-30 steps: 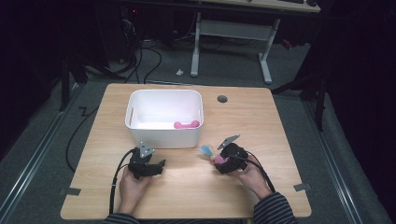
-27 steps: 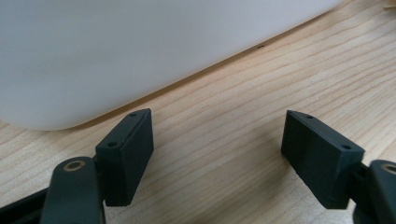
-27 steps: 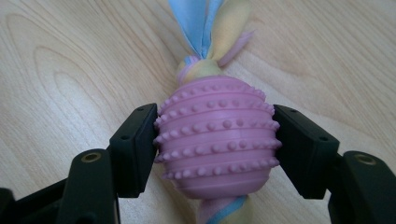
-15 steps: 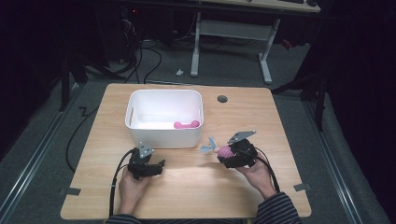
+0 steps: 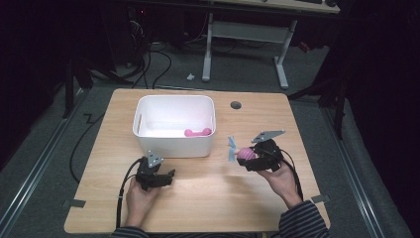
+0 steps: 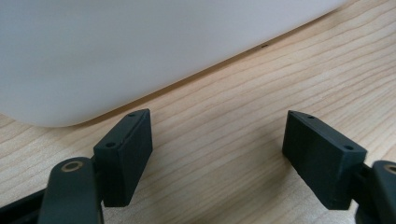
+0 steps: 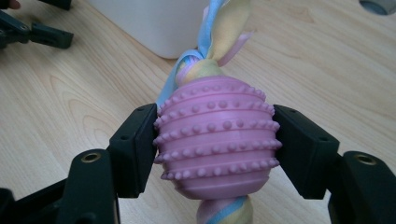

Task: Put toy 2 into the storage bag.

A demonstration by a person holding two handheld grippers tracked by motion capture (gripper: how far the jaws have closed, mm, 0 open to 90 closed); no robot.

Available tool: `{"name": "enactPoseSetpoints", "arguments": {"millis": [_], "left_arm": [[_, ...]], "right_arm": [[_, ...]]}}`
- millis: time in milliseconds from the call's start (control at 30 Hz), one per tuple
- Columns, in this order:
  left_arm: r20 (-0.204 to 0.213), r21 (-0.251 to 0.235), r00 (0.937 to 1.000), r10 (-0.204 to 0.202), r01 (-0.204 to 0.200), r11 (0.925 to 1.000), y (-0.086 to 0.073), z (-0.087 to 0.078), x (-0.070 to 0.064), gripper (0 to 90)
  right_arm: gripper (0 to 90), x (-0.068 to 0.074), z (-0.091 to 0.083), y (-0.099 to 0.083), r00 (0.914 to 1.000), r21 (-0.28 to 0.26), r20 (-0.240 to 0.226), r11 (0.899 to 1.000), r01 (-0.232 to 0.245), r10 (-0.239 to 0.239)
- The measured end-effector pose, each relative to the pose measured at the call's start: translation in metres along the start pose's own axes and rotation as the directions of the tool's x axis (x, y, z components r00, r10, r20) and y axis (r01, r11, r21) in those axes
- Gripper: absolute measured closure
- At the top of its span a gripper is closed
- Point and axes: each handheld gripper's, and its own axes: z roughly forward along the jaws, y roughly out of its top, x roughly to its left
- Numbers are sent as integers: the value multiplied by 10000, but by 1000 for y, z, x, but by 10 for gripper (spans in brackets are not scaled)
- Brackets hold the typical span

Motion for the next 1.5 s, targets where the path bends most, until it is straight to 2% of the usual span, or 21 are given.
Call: {"name": "enactPoseSetpoints", "arguments": {"millis": [167,233,267,433,700,833,1100,1267,1500], "left_arm": [[5,3,10000,1,-1,10000,0,0,0,246],[9,2,10000,9,-9,10000,0,0,0,244],[4,-1,10000,6,-6,10000,-1,0,0,244],[16,3,10000,21,-21,10000,-1,0,0,241],[21,7,10000,24,-24,10000,-1,0,0,239],[22,7,10000,26,-26,10000,-1,0,0,238],[36,8,10000,18,-18,10000,-1,0,0,239],[36,11,10000,24,-24,10000,-1,0,0,239],[44,7,10000,15,-15,10000,0,0,0,240]], "right_arm": [[346,4,-11,10,9998,-222,-67,9996,199,-200],[345,7,-15,15,9991,-391,-168,9986,370,-377],[345,10,-18,18,9978,-574,-402,9971,500,-524],[345,16,-21,24,9963,-604,-322,9952,775,-796],[345,18,-29,39,9947,-848,-511,9927,853,-898],[346,23,-36,55,9904,-983,-479,9874,1242,-1294],[346,23,-41,78,9870,-1277,-794,9834,1287,-1395],[346,21,-41,86,9848,-1438,-1001,9814,1272,-1423],[346,22,-41,97,9821,-1473,-933,9778,1490,-1637]]}}
